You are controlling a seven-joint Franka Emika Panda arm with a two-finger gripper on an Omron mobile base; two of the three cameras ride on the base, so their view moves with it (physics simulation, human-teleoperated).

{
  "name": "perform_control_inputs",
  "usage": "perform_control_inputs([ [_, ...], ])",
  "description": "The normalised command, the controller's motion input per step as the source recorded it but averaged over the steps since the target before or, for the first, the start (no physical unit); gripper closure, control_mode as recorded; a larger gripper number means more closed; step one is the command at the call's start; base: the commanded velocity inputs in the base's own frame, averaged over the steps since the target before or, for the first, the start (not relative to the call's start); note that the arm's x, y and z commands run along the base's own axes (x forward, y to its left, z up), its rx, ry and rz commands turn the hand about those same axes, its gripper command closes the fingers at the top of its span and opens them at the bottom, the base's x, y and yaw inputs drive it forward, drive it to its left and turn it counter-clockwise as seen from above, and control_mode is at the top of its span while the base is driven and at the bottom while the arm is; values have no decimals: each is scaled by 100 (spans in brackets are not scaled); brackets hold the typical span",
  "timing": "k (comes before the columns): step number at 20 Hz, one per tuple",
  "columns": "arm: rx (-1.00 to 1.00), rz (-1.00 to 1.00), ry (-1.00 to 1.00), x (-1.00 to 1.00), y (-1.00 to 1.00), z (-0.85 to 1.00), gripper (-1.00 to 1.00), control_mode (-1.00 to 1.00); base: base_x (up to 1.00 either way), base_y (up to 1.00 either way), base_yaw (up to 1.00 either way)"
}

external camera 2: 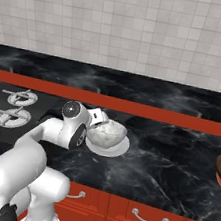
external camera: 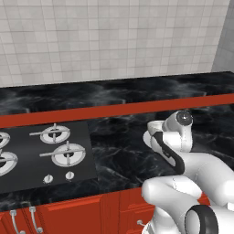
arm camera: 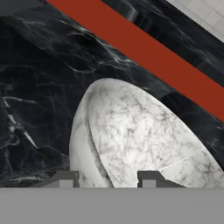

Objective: Move the bowls from the cabinet to the plates on the dining table.

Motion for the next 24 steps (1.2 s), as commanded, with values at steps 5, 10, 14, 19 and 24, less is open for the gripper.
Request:
perform_control_inputs([
  [5, 0, 0, 0, 31, -3, -38, 100, -100, 0, 0, 0],
  [10, 0, 0, 0, 29, -6, -27, 100, -100, 0, 0, 0],
  [14, 0, 0, 0, 22, -8, -15, 100, -100, 0, 0, 0],
  [19, 0, 0, 0, 0, 0, 0, 100, -100, 0, 0, 0],
  [24, 0, 0, 0, 0, 0, 0, -100, -100, 0, 0, 0],
])
